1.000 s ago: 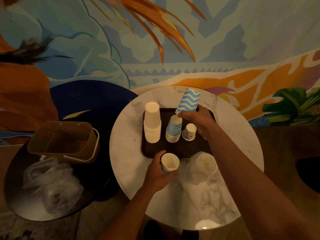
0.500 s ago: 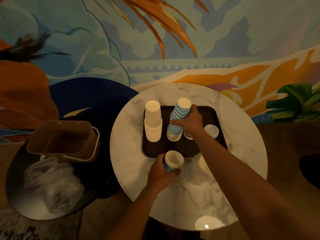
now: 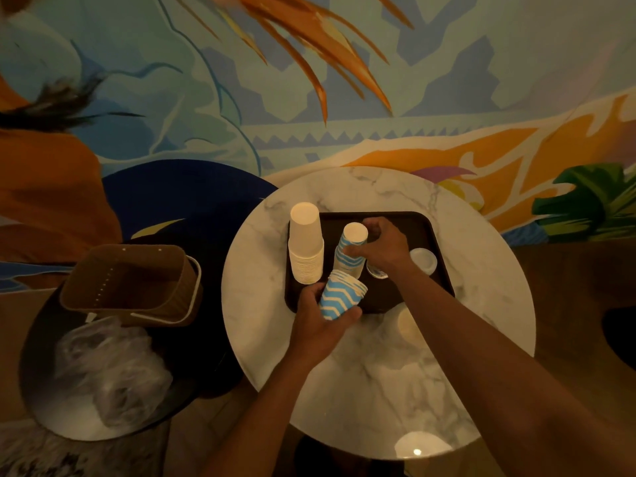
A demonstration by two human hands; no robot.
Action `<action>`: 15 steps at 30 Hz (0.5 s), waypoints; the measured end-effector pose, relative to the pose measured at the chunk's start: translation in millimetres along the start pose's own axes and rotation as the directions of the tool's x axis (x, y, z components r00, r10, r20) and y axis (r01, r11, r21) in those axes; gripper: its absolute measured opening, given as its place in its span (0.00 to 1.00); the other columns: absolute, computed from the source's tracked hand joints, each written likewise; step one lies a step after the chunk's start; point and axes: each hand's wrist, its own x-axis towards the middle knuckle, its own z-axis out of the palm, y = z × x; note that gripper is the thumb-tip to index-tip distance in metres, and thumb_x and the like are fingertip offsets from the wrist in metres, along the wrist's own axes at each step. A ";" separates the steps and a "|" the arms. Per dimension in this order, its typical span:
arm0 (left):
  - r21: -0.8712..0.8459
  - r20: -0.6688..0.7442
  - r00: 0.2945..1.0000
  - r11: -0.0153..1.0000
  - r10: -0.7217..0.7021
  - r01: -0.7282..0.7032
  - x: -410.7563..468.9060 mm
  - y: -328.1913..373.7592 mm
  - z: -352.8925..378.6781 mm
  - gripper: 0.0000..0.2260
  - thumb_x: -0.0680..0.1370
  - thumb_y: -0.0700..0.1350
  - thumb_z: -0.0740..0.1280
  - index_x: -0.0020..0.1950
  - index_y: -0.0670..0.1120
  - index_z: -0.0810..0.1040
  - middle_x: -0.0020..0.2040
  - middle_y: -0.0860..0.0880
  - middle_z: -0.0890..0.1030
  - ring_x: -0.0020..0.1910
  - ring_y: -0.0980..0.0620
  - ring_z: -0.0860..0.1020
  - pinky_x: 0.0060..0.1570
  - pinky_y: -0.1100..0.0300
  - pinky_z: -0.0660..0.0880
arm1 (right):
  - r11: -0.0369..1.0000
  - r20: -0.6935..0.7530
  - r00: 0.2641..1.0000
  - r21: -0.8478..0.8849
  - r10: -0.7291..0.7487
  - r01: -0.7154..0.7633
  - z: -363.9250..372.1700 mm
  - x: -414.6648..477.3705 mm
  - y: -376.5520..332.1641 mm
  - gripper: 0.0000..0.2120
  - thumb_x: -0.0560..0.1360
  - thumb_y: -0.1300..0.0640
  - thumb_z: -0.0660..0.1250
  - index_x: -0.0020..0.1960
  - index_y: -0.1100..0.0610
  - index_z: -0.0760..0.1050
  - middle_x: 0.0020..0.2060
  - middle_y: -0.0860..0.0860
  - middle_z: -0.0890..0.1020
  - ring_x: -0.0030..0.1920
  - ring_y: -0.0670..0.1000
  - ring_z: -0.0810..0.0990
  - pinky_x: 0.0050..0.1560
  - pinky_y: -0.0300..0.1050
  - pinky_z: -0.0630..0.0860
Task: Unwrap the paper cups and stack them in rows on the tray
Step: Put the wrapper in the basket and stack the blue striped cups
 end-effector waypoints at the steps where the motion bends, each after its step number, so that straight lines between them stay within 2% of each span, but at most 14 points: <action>1: 0.019 -0.002 1.000 1.000 0.010 -0.010 1.6 6.0 -2.9 0.35 0.63 0.57 0.83 0.63 0.57 0.68 0.60 0.55 0.79 0.52 0.59 0.81 0.53 0.56 0.82 | 1.000 0.001 1.000 -0.008 -0.009 0.009 -3.6 0.1 0.1 0.40 0.60 0.53 0.87 0.69 0.53 0.74 0.65 0.50 0.80 0.64 0.49 0.78 0.56 0.41 0.74; 4: 0.117 -0.054 0.994 0.990 0.090 -0.083 8.2 30.2 -13.5 0.35 0.61 0.60 0.81 0.62 0.57 0.68 0.60 0.54 0.77 0.54 0.57 0.80 0.54 0.54 0.81 | 0.999 0.000 1.000 -0.043 -0.031 0.031 -18.0 -0.4 2.4 0.40 0.60 0.53 0.86 0.68 0.53 0.74 0.64 0.51 0.80 0.63 0.49 0.78 0.56 0.41 0.74; 6: 0.241 -0.072 0.984 0.960 0.165 -0.143 12.0 51.7 -20.0 0.35 0.64 0.60 0.80 0.66 0.56 0.69 0.63 0.53 0.74 0.57 0.55 0.78 0.56 0.53 0.80 | 0.997 0.002 0.999 -0.061 -0.039 0.039 -29.3 -3.2 5.4 0.35 0.62 0.53 0.85 0.66 0.53 0.76 0.61 0.50 0.81 0.61 0.48 0.79 0.56 0.42 0.75; 8: 0.402 -0.070 0.960 0.888 0.272 -0.222 16.3 74.2 -24.6 0.34 0.68 0.59 0.79 0.69 0.55 0.68 0.64 0.52 0.73 0.59 0.53 0.76 0.56 0.52 0.80 | 0.994 0.027 0.998 -0.091 -0.054 0.056 -41.2 -8.6 8.3 0.28 0.66 0.54 0.83 0.63 0.52 0.78 0.58 0.49 0.83 0.59 0.48 0.80 0.57 0.42 0.76; 10: 0.525 -0.047 0.926 0.798 0.374 -0.296 21.8 96.5 -27.1 0.32 0.69 0.58 0.78 0.68 0.54 0.68 0.63 0.51 0.74 0.59 0.51 0.77 0.54 0.50 0.80 | 0.987 0.056 0.995 -0.136 -0.077 0.084 -54.6 -17.3 10.9 0.23 0.69 0.53 0.81 0.62 0.52 0.80 0.55 0.47 0.83 0.57 0.47 0.80 0.52 0.39 0.74; 13: 0.632 -0.001 0.907 0.703 0.420 -0.325 34.0 126.4 -25.4 0.30 0.69 0.57 0.79 0.64 0.53 0.68 0.60 0.50 0.77 0.57 0.49 0.78 0.51 0.48 0.80 | 0.968 0.146 0.986 -0.223 -0.085 0.117 -75.4 -30.5 14.2 0.19 0.70 0.52 0.79 0.60 0.48 0.81 0.52 0.43 0.83 0.53 0.43 0.81 0.45 0.33 0.73; 15: 0.711 0.043 0.904 0.623 0.426 -0.327 44.6 142.3 -21.1 0.29 0.69 0.57 0.79 0.64 0.52 0.68 0.60 0.48 0.77 0.59 0.47 0.77 0.51 0.47 0.79 | 0.958 0.241 0.969 -0.262 -0.048 0.113 -85.2 -38.9 15.8 0.19 0.68 0.50 0.81 0.57 0.46 0.82 0.51 0.43 0.84 0.52 0.44 0.82 0.49 0.38 0.77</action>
